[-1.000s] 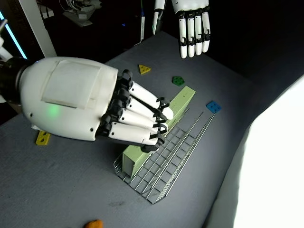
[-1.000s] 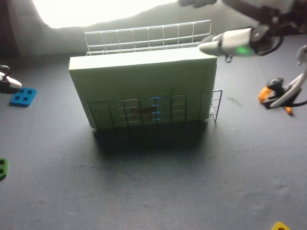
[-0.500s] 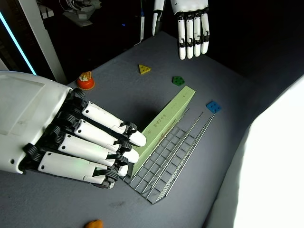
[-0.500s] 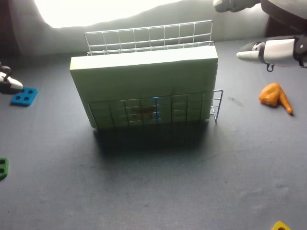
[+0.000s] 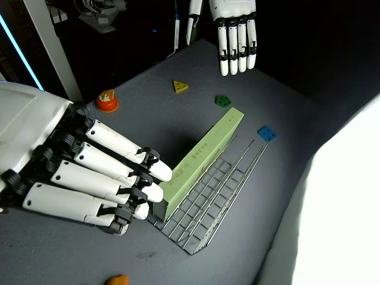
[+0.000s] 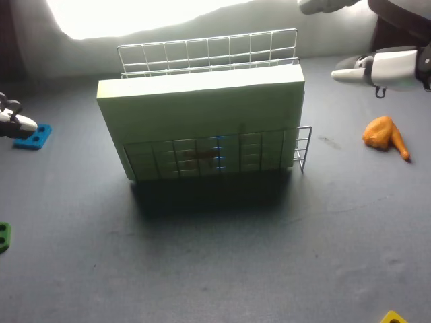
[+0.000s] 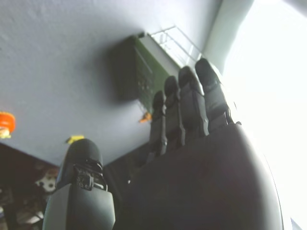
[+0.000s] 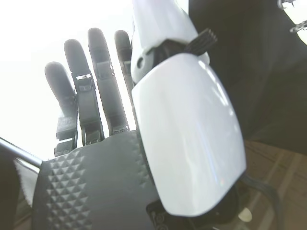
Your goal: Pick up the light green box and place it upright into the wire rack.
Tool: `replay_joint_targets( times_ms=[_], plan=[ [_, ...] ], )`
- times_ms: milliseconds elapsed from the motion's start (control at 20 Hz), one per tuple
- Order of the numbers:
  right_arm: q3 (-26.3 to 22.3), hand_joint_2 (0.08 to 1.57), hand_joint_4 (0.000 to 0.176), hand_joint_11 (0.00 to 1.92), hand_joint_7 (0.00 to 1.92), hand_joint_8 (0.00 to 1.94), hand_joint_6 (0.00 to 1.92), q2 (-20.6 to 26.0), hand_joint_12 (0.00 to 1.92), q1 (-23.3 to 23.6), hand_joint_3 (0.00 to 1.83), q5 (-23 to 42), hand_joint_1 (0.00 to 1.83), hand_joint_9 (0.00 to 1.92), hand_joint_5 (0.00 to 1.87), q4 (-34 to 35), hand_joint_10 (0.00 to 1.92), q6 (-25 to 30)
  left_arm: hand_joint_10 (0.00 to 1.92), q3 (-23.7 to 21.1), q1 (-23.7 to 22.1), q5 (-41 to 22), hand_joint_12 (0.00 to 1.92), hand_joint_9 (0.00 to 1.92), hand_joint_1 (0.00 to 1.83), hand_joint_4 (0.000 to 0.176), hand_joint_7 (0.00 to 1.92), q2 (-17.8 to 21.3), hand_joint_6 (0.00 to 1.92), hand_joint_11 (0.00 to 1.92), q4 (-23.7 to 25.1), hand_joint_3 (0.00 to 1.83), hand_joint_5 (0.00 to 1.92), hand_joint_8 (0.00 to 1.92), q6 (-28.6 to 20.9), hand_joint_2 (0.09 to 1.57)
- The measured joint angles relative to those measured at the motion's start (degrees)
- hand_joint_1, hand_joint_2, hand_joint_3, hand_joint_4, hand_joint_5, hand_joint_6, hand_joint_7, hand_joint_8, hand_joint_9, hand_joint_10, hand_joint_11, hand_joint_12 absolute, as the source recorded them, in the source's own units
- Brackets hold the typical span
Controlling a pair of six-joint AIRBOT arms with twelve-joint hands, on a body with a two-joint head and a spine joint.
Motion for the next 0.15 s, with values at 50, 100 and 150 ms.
replay_joint_targets(
  times_ms=[50, 100, 150],
  plan=[
    [0.0, 1.08, 0.0, 0.09, 0.67, 0.01, 0.08, 0.0, 1.6, 0.0, 0.0, 0.0, 1.01, 0.35, 0.54, -0.2, 0.87, 0.3, 0.0, 0.0, 0.0, -0.2, 0.43, 0.19, 0.15, 0.007, 0.23, 0.0, 0.0, 0.0, 0.0, 0.0, 0.16, 0.0, 0.0, 1.22],
    [0.0, 1.08, 0.0, 0.09, 0.67, 0.01, 0.08, -0.1, 1.6, 0.4, 0.0, -0.2, 1.01, 0.35, 0.54, -0.1, 0.87, 0.4, 0.0, 0.0, 0.0, -0.2, 0.43, 0.19, 0.15, 0.007, 0.23, 0.0, 0.0, 0.0, 0.0, 0.0, 0.16, 0.0, 0.0, 1.22],
    [0.0, 1.07, 0.0, 0.1, 0.67, 0.01, 0.08, -0.1, 1.6, 0.4, 0.0, -0.2, 1.02, 0.36, 0.54, -0.2, 0.87, 0.5, 0.0, 0.0, 0.0, -0.2, 0.4, 0.18, 0.14, 0.014, 0.22, 0.0, 0.0, 0.0, 0.0, 0.0, 0.14, 0.0, 0.0, 1.22]
  ],
)
